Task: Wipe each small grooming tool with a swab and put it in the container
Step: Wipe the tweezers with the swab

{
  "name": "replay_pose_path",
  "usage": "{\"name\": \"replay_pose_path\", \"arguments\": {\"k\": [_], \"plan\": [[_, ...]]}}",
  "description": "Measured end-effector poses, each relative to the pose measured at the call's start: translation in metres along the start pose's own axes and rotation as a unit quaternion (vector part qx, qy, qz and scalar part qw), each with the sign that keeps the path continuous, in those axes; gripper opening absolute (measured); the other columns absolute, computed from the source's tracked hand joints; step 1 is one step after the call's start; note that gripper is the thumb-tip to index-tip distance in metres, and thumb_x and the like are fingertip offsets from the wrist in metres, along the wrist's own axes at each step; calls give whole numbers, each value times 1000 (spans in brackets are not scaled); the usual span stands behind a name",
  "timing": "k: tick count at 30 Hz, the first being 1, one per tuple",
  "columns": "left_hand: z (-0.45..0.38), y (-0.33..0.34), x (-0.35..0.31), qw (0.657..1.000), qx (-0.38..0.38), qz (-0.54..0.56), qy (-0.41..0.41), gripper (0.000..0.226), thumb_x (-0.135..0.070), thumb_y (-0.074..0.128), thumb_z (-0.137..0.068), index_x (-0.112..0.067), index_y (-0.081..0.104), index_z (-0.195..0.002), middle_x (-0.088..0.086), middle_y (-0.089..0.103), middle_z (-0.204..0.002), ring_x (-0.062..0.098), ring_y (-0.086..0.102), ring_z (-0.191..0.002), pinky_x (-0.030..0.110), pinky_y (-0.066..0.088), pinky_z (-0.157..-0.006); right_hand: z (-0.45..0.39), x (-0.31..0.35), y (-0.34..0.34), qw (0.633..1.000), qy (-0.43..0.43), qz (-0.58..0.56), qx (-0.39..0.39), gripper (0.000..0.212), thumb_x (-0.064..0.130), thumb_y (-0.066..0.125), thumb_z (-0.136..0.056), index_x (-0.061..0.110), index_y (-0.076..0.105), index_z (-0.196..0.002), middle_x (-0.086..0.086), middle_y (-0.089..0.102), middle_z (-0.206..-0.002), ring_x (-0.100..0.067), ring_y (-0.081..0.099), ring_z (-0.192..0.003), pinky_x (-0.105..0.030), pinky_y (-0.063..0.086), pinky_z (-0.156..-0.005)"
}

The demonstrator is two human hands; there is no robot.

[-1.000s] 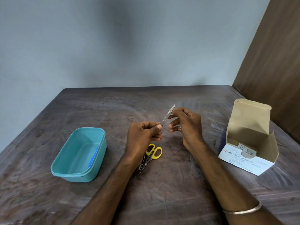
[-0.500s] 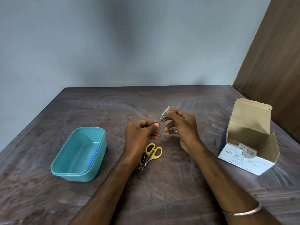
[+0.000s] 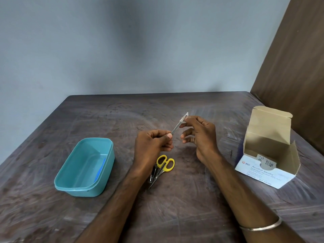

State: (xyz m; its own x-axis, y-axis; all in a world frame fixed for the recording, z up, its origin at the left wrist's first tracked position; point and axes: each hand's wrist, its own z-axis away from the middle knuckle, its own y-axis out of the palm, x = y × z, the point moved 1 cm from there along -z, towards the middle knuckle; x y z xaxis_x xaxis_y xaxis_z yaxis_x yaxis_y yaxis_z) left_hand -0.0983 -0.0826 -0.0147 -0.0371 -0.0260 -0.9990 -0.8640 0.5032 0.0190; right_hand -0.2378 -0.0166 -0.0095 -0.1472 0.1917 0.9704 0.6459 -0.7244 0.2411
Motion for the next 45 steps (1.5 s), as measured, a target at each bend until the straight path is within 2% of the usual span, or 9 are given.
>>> {"name": "replay_pose_path", "arguments": {"k": [8, 13, 16, 21, 26, 32, 37, 42, 45], "plan": [[-1, -4, -5, 991, 17, 110, -79, 11, -1, 67, -87, 6, 71, -94, 16, 68, -71, 23, 68, -60, 25, 58, -58, -6, 7, -10, 995, 10, -100, -17, 12, 17, 72, -89, 13, 65, -80, -14, 77, -94, -21, 67, -56, -27, 49, -46], [-1, -5, -8, 978, 17, 170, -117, 19, -1, 66, -87, 11, 68, -101, 16, 68, -72, 22, 70, -60, 24, 59, -59, -6, 4, -8, 994, 9, -103, 20, 17, 21, 76, -82, 11, 62, -81, -11, 76, -86, -20, 71, -64, -29, 55, -51], [-2, -7, -8, 970, 19, 204, -132, 18, -1, 64, -88, 9, 68, -103, 13, 69, -72, 22, 72, -63, 24, 60, -60, -6, 1, -6, 992, 29, -110, 53, 13, 17, 72, -85, 10, 61, -81, -12, 76, -88, -21, 74, -72, -31, 59, -55], [-2, -8, -9, 958, 24, 241, -152, 14, -1, 61, -89, 6, 69, -99, 11, 69, -71, 19, 72, -63, 23, 59, -59, -5, 0, -4, 993, 35, -83, 80, 21, 19, 79, -70, 9, 61, -78, -7, 74, -82, -19, 69, -72, -32, 58, -55], [-1, -7, -10, 957, 29, 242, -157, 12, -1, 61, -89, 3, 69, -96, 9, 69, -69, 18, 71, -62, 22, 59, -59, -5, 0, -5, 989, 37, -80, 117, 26, 13, 75, -73, 8, 67, -97, -11, 75, -85, -19, 70, -67, -30, 59, -57], [0, -4, -8, 959, 65, 221, -167, 15, -2, 59, -91, 5, 67, -102, 7, 67, -67, 17, 70, -60, 22, 59, -60, -2, -6, 1, 979, 57, -58, 186, 10, 20, 76, -75, 14, 70, -81, -3, 69, -79, -14, 60, -67, -35, 55, -56], [1, -2, -8, 960, 83, 206, -168, 10, -3, 59, -92, -3, 68, -87, 7, 67, -66, 16, 70, -60, 22, 59, -58, 1, -8, 4, 977, 67, -62, 194, 17, 22, 76, -78, 12, 65, -87, -19, 73, -102, -22, 71, -77, -32, 57, -54], [-1, -5, -8, 962, 67, 208, -161, 8, -4, 63, -89, -2, 69, -92, 8, 69, -70, 17, 71, -61, 23, 60, -59, 2, -11, 5, 971, 61, 8, 232, 24, 26, 71, -89, 8, 75, -104, -16, 75, -111, -23, 72, -91, -35, 58, -70], [0, -4, -7, 963, 60, 208, -163, 9, -4, 63, -89, -1, 69, -94, 12, 72, -75, 20, 73, -65, 23, 59, -58, 3, -9, 5, 973, 43, 23, 224, 22, 22, 68, -92, 5, 74, -105, -11, 76, -110, -20, 72, -92, -33, 58, -70]]}}
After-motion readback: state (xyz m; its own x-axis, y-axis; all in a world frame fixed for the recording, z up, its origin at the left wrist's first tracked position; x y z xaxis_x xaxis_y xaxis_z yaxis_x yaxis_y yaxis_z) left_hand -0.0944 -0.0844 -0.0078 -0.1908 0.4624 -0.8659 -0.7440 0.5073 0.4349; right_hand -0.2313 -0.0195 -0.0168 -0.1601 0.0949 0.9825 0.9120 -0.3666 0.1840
